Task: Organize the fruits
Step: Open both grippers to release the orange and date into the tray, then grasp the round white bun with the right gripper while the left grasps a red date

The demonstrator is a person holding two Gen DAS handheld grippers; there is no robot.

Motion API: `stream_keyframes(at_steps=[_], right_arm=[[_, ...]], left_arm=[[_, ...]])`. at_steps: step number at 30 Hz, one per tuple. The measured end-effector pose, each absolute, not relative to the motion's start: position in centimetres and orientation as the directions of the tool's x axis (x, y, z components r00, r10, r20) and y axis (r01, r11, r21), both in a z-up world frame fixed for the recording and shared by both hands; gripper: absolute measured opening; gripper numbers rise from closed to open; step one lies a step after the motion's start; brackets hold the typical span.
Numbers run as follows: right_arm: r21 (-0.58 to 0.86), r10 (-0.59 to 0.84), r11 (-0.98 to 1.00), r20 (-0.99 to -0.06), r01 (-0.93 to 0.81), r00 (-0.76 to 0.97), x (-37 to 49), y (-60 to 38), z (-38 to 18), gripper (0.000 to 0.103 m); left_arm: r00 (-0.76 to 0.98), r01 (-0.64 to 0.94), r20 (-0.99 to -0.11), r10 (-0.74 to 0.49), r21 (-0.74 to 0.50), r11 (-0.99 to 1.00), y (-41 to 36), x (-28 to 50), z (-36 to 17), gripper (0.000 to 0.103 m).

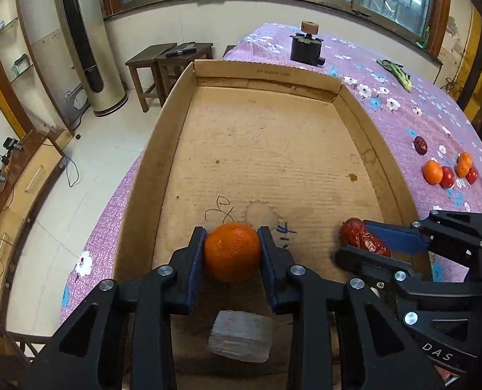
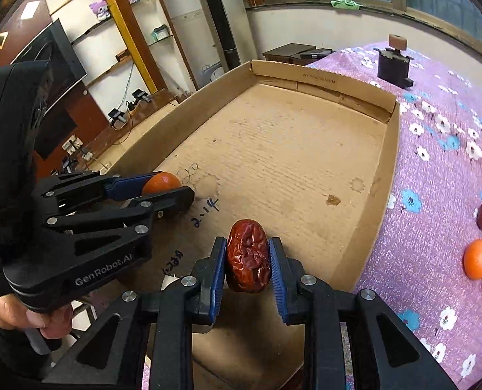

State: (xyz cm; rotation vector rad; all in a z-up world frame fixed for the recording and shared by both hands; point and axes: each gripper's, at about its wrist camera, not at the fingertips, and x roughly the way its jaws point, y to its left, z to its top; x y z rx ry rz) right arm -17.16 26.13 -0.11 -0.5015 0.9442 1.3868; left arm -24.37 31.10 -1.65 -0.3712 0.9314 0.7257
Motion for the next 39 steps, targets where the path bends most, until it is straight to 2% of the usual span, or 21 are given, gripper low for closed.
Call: stream_keyframes(at_steps=[1,3,4,6,7,12,15,20,30,39], right_arm=[[0.221,0.596,0.164,-0.799,-0.962,-0.082,-17.2,26.1,-0.1,0.03],[0.216,0.599,0.165,-0.797,-0.962,-0.076,-17.3,26.0,0.1,0.042],[0.216,0.603,0.168,-0.795,-0.962,-0.074,-17.3,25.8,0.2,0.044],[0.228,0.612,0.169,-0.787,-0.959,-0.079,-17.2,25.4,0.5,0.045],[0.232,0.62,0.171,-0.78,-0.958,-0.078,-17.1,25.0,0.8,0.045],[0.263,0.677,0.214,-0.734,-0.941,-0.051,-15.9,22.1,2.2,0.045],[0.235,0.701,0.278,-0.713,-0.931,0.029,-14.7,19.6,2.7,0.045],[0.157,0.629,0.396,-0.764,-0.905,0.142,-12.3,17.0,1.1,0.047],[0.155,0.627,0.281,-0.777,-0.947,0.059,-15.3,18.8,0.5,0.043],[0.193,0.672,0.354,-0.733,-0.915,0.106,-12.9,14.8,2.7,0.044]], left_arm=[[0.387,-0.706,-0.832,0.398,0.01,0.708,31.1,-24.4,-1.6,0.031],[0.388,-0.706,-0.834,0.392,0.004,0.708,31.0,-24.4,-1.5,0.035],[0.386,-0.707,-0.834,0.393,0.006,0.707,31.0,-24.5,-1.4,0.038],[0.386,-0.71,-0.83,0.403,0.011,0.704,30.8,-24.6,-1.2,0.053],[0.39,-0.711,-0.825,0.409,0.012,0.703,30.6,-24.7,-1.0,0.055],[0.41,-0.715,-0.812,0.416,-0.003,0.699,30.3,-25.2,-0.1,0.055],[0.426,-0.716,-0.804,0.415,-0.02,0.698,30.1,-25.4,0.4,0.055],[0.466,-0.7,-0.787,0.403,-0.049,0.713,29.1,-25.3,1.6,0.055],[0.512,-0.652,-0.759,0.402,-0.039,0.757,26.3,-24.8,4.1,0.055],[0.555,-0.583,-0.754,0.353,-0.049,0.811,23.3,-24.4,4.8,0.055]])
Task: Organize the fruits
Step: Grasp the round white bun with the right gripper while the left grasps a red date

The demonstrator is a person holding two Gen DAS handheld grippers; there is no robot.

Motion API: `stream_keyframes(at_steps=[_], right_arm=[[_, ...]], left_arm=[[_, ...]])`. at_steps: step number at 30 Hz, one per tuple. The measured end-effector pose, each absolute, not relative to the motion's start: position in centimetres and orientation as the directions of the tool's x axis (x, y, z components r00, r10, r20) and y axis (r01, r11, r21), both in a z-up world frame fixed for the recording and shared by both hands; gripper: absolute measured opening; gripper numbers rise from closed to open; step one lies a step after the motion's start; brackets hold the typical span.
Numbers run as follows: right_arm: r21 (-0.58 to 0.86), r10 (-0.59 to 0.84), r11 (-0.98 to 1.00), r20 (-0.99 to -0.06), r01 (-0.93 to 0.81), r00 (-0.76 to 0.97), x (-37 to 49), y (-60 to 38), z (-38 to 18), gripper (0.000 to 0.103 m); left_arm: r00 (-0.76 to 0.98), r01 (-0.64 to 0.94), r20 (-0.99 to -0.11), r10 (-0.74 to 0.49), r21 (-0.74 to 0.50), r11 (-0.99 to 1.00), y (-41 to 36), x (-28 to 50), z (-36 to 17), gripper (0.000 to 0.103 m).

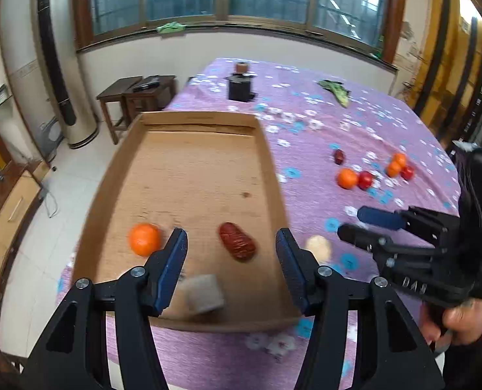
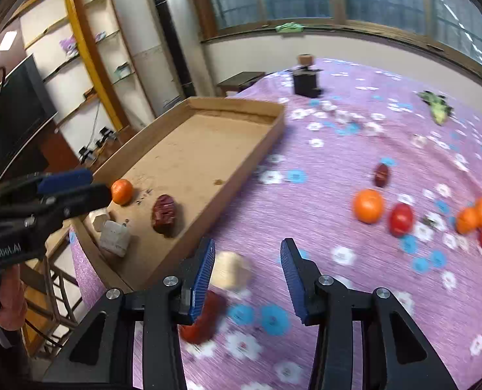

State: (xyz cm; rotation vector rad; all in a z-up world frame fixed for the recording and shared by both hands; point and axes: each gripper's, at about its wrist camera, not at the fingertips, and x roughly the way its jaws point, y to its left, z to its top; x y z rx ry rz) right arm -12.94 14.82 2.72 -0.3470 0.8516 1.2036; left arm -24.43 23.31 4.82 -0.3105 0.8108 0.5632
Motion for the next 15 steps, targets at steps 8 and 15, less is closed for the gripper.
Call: stream_keyframes(at_steps=[8,15], right_arm=[[0.23,0.684,0.391,-0.72,-0.891,0.114,-11.3,10.4,3.1,0.043],[0.249,0.699,0.386,-0.707,-0.888,0.106,-10.6,8.1,3.2,0.04]], left_arm=[[0.604,-0.442,-0.772,0.201,-0.115,0.89,17.5,-23.0,3.8,0.055],[0.572,-0.423,-0.803,0.169,-0.112,0.899,14.4,-21.7,1.3,0.055]])
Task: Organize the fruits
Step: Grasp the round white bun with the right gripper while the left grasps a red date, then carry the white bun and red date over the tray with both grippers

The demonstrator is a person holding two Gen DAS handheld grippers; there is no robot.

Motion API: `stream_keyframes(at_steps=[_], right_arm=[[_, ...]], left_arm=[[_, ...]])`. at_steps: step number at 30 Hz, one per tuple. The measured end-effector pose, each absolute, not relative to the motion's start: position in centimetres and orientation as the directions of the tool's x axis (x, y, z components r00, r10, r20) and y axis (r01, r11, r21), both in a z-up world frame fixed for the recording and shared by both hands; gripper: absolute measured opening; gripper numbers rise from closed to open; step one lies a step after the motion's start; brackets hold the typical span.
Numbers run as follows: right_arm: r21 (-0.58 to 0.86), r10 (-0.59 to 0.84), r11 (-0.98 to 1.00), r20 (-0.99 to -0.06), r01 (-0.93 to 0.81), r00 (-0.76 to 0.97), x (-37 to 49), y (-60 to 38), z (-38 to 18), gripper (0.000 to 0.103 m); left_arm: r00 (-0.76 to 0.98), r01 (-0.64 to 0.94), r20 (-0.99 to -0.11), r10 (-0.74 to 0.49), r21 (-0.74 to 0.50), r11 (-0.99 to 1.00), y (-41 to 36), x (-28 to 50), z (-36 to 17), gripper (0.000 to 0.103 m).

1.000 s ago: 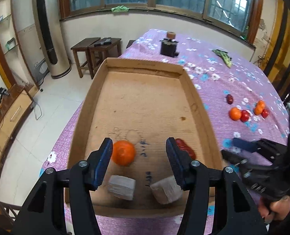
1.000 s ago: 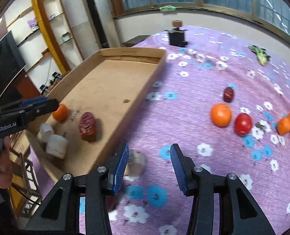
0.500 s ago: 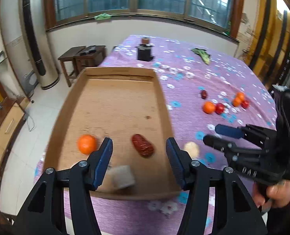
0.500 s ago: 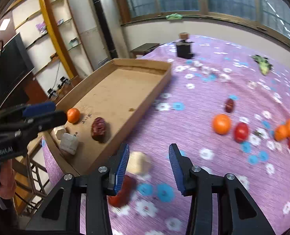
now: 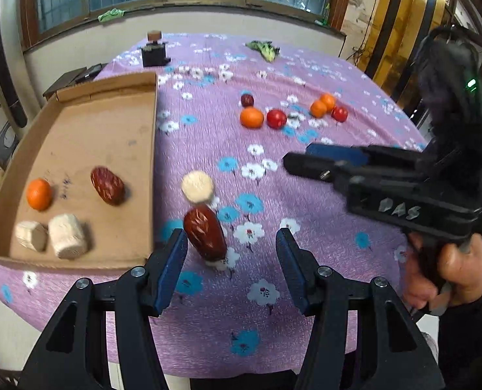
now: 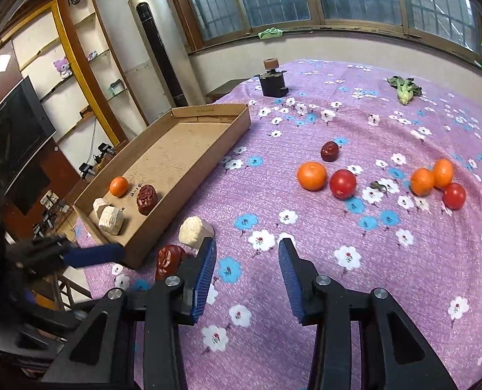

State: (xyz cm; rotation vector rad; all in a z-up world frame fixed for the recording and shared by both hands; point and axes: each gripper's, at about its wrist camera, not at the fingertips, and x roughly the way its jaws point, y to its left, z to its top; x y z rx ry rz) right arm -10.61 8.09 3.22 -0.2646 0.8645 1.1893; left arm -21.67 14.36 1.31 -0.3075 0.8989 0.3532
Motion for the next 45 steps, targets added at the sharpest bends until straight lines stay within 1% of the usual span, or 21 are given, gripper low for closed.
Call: stream_keyframes(at_steps=[6,12,14,16,17,18,20,24,28,30,33,38,44,45], right_arm=[[0.275,0.707,0.379,-0.702,-0.883,0.085,-9.8,7.3,2.9,0.036],[0.317,0.713,0.324,-0.701,-0.891,0.01,-9.4,8.2,2.2,0.036],[0.329,0.711,0.307,-0.703,-0.893,-0.014,-9.3,9.0,2.0,0.035],[0.332,0.709,0.301,-0.705,-0.894,-0.023,-9.5,9.5,1.9,0.035],[0.332,0.709,0.297,-0.705,-0.895,-0.027,-9.5,9.8,1.9,0.035],[0.333,0.708,0.294,-0.706,-0.896,-0.03,-9.6,10.1,1.9,0.035],[0.331,0.706,0.291,-0.708,-0.898,-0.033,-9.7,10.4,1.9,0.035],[0.333,0.7,0.279,-0.713,-0.901,-0.047,-10.0,11.1,1.6,0.035],[0.345,0.691,0.251,-0.718,-0.904,-0.082,-10.6,12.0,1.2,0.035],[0.343,0.686,0.23,-0.721,-0.911,-0.099,-11.2,12.7,1.1,0.035],[0.329,0.673,0.199,-0.731,-0.923,-0.115,-12.3,14.3,0.7,0.035],[0.272,0.633,0.201,-0.769,-0.941,-0.088,-13.3,17.0,-0.6,0.035],[0.238,0.629,0.197,-0.775,-0.951,-0.064,-13.9,17.1,-0.6,0.034],[0.241,0.628,0.198,-0.776,-0.95,-0.066,-13.9,17.1,-0.6,0.036]], left_arm=[[0.524,-0.455,-0.832,0.179,-0.097,0.885,14.5,-20.6,-0.8,0.055],[0.5,-0.469,-0.849,0.17,-0.101,0.877,15.3,-19.7,-2.2,0.055],[0.498,-0.474,-0.851,0.169,-0.104,0.874,15.6,-19.4,-2.7,0.051],[0.511,-0.476,-0.842,0.175,-0.107,0.873,15.9,-19.3,-2.7,0.049],[0.514,-0.479,-0.84,0.174,-0.113,0.87,16.1,-19.2,-2.7,0.045],[0.518,-0.485,-0.837,0.175,-0.118,0.867,16.4,-19.2,-2.7,0.038],[0.524,-0.488,-0.833,0.179,-0.121,0.864,16.8,-19.0,-2.8,0.028],[0.533,-0.465,-0.83,0.165,-0.124,0.877,16.4,-19.1,-2.7,0.028],[0.543,-0.419,-0.832,0.116,-0.149,0.896,15.0,-20.7,-2.4,0.029],[0.563,-0.413,-0.816,0.127,-0.145,0.899,14.5,-21.5,-1.7,0.028],[0.588,-0.413,-0.802,0.105,-0.186,0.892,14.8,-22.4,-0.6,0.028],[0.591,-0.422,-0.8,0.103,-0.197,0.885,15.3,-22.7,-0.5,0.028],[0.59,-0.426,-0.801,0.102,-0.201,0.882,15.6,-23.1,-0.5,0.028],[0.59,-0.426,-0.801,0.103,-0.2,0.882,15.6,-23.1,-0.5,0.028]])
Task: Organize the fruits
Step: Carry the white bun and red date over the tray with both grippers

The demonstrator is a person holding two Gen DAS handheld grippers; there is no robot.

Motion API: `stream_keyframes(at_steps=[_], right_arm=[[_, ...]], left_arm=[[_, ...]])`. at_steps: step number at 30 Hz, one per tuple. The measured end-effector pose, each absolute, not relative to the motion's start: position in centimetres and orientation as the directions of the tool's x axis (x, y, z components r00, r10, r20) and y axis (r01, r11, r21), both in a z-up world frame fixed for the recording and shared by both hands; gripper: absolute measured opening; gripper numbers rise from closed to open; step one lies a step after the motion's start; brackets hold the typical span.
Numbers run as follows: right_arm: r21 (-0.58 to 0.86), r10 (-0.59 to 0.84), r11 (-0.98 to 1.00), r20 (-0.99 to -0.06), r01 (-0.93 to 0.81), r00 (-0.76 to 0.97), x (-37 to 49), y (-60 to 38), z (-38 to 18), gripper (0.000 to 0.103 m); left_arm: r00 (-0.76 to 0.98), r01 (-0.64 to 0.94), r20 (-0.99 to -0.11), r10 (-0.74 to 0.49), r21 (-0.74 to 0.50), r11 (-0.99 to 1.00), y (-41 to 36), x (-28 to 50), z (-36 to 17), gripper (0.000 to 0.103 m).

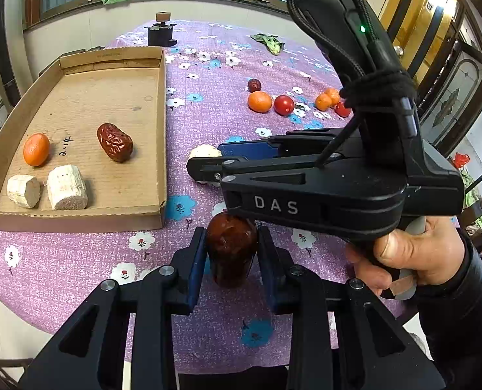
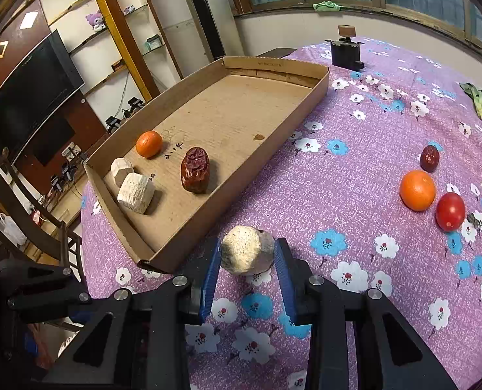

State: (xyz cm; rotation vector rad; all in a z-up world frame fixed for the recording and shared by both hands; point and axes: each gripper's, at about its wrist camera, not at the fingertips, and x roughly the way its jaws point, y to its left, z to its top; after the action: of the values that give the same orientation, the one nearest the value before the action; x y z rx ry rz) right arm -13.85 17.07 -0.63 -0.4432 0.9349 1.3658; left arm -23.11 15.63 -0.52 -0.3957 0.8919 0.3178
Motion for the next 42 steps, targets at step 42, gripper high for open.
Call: stream_keyframes(at_steps=[42], right_arm=[[0.265,0.715,0.211,-0.698,-0.941,-0.037,-14.0,15.9,5.1,0.036]], left_arm=[[0.6,-0.549,-0.751,0.275,-0.137,0.825,22.0,-25.0,3.2,0.028]])
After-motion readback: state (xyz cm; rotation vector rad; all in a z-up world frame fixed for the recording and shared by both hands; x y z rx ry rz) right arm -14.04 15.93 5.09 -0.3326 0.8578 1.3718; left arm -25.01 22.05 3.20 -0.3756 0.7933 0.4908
